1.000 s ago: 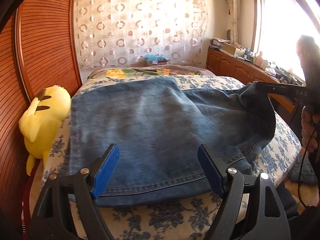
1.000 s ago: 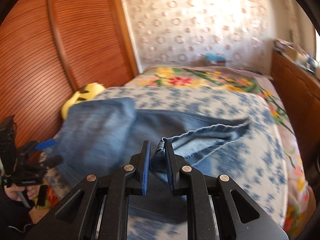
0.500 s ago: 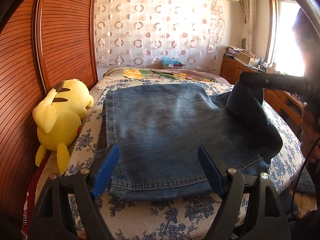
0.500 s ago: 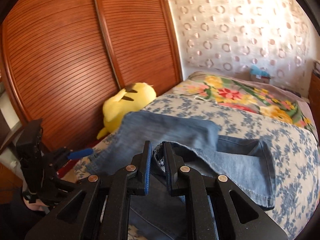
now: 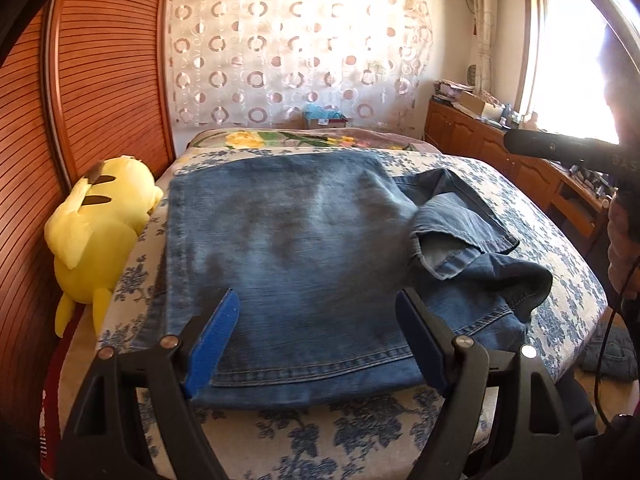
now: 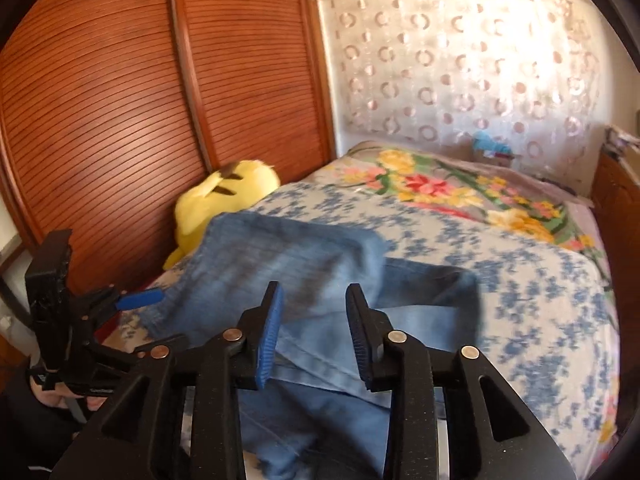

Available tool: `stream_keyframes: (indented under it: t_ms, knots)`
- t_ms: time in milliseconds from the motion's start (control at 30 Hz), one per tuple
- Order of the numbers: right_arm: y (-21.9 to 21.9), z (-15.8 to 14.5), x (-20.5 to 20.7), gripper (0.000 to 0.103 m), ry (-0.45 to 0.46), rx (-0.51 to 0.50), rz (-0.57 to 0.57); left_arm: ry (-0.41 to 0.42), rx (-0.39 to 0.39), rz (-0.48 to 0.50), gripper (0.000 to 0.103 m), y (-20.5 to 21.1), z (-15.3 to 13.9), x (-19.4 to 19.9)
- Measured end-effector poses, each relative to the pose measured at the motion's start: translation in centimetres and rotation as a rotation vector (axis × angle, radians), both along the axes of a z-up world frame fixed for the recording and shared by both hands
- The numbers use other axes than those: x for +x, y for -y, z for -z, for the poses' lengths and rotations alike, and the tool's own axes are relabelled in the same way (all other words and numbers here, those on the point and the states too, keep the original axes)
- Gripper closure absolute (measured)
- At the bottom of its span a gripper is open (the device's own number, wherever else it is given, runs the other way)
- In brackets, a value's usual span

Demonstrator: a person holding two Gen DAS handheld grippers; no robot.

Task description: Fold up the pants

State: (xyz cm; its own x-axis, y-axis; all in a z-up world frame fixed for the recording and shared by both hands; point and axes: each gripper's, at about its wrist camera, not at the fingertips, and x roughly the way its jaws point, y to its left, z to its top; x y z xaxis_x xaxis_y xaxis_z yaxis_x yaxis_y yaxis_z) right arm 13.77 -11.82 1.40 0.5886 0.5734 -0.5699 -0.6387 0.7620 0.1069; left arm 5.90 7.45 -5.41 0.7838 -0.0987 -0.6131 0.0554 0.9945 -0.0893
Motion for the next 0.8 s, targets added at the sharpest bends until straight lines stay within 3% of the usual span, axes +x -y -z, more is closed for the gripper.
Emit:
stream_keyframes:
  t_ms: [133, 267, 500, 800]
  knots:
    - [2.4, 1.1, 1.1, 0.064, 0.016, -0.057, 0.077, -0.003, -0.001, 0.029, 0.022, 1.1, 0.0, 0.8]
    - [4.8, 3.5, 2.3, 0.056, -0.035, -0.084, 0.141, -0.011, -0.004, 0.059, 0.022, 2.2, 0.1, 1.8]
    - [6.6, 8.6, 3.6, 0.055, -0.139, -0.102, 0.184, -0.030, 0.005, 0.092, 0.022, 3.7, 0.8, 2.3]
    - [7.2, 11.4, 4.3, 0.055, -0.200, -0.061, 0.198, -0.055, 0.014, 0.094, 0.022, 4.0, 1.6, 2.2]
